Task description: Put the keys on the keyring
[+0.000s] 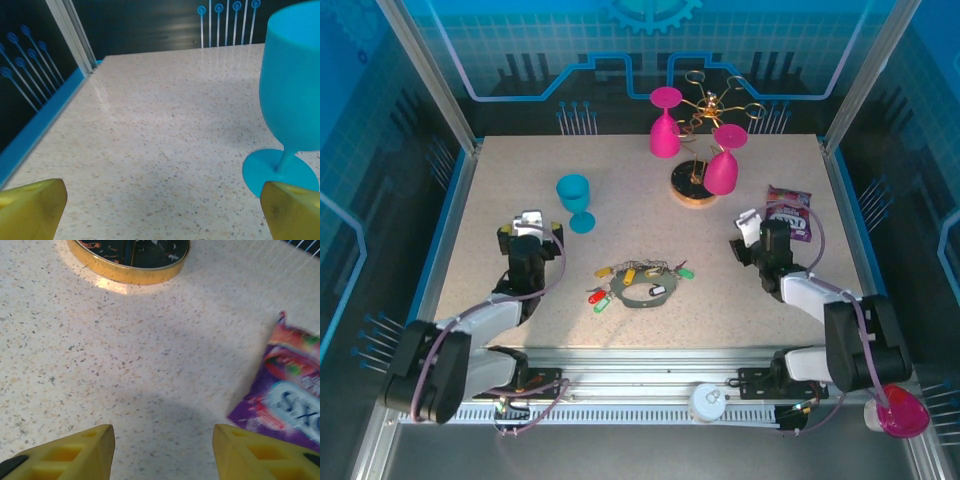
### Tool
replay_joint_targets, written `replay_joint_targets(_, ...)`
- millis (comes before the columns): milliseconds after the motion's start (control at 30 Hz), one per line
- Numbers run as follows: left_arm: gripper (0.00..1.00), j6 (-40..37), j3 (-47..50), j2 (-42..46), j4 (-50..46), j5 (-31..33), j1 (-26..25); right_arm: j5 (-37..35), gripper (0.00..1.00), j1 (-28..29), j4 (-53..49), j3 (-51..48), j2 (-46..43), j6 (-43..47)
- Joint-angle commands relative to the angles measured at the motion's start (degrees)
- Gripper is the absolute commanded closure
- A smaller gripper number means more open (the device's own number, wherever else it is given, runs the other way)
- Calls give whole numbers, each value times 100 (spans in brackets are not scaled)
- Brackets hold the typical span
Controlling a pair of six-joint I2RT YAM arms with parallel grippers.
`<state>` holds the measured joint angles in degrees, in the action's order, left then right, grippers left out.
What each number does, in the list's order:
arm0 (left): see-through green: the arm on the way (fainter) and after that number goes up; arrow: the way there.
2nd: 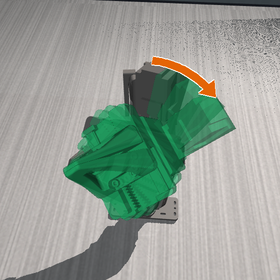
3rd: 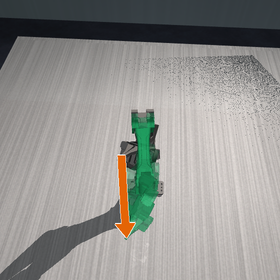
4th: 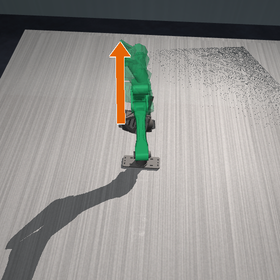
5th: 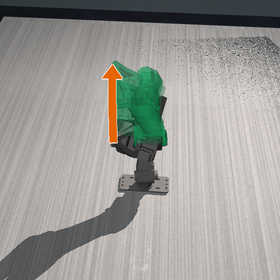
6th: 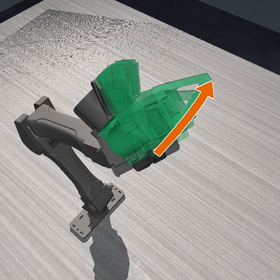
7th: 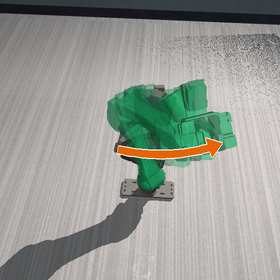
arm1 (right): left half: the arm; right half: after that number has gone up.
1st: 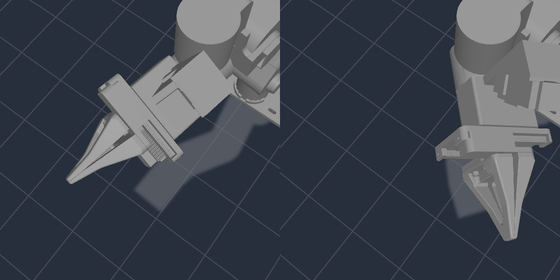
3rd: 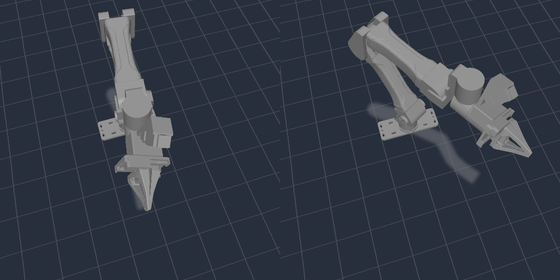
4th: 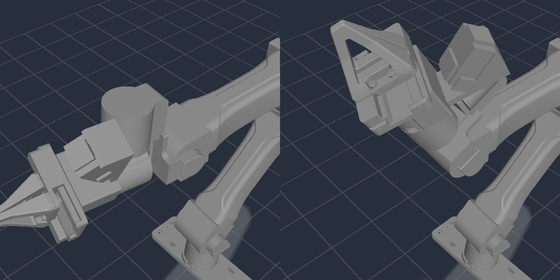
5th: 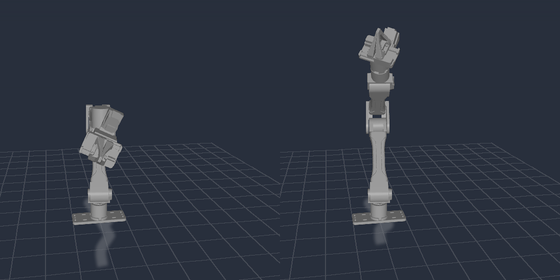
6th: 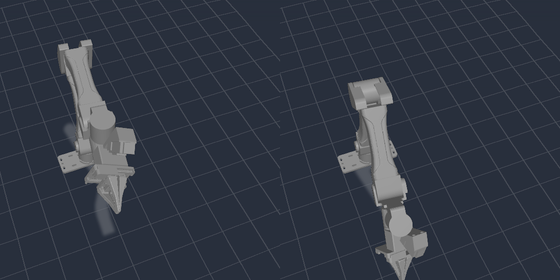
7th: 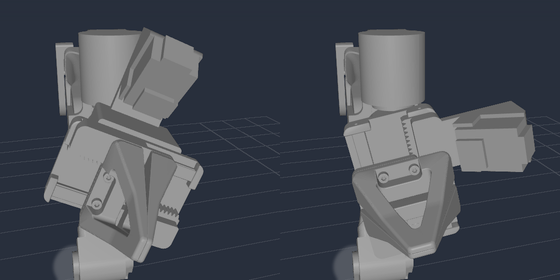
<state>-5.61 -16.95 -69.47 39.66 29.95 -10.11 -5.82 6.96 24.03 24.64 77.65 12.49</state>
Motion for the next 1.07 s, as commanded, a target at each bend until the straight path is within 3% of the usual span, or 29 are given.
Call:
replay_joint_targets(0,1,396,243,-588,1408,-985,383,1057,47,-274,2339,-225,577,-793)
replay_joint_targets(100,1,370,251,-1407,2318,-1312,466,1426,44,-535,3895,-737,1152,-1020)
replay_joint_targets(200,1,46,236,-2280,3302,-1672,436,1698,41,-651,3911,-784,1083,-1055)
replay_joint_targets(267,1,280,47,-1913,2293,-1637,476,1512,37,-648,3406,-608,1010,-1097)
replay_joint_targets(367,1,426,-250,-1967,1830,-1304,514,1304,32,-659,3000,-373,1034,-1191)
replay_joint_targets(667,1,477,-301,-2034,1868,-1160,535,1057,22,-655,2846,-259,1060,-1301)
replay_joint_targets(767,1,621,-464,-1988,1476,-1635,755,1056,18,-656,2841,-258,1059,-1307)
replay_joint_targets(833,1,658,-485,-1990,1412,-1802,844,1041,11,-653,2818,-244,1060,-1294)
replay_joint_targets(867,1,665,-493,-1982,1383,-1802,844,1012,1,-646,2801,-240,1060,-1293)
replay_joint_targets(1033,0,615,-467,-1981,1448,-1915,839,828,0,-545,2706,-185,1059,-1249)
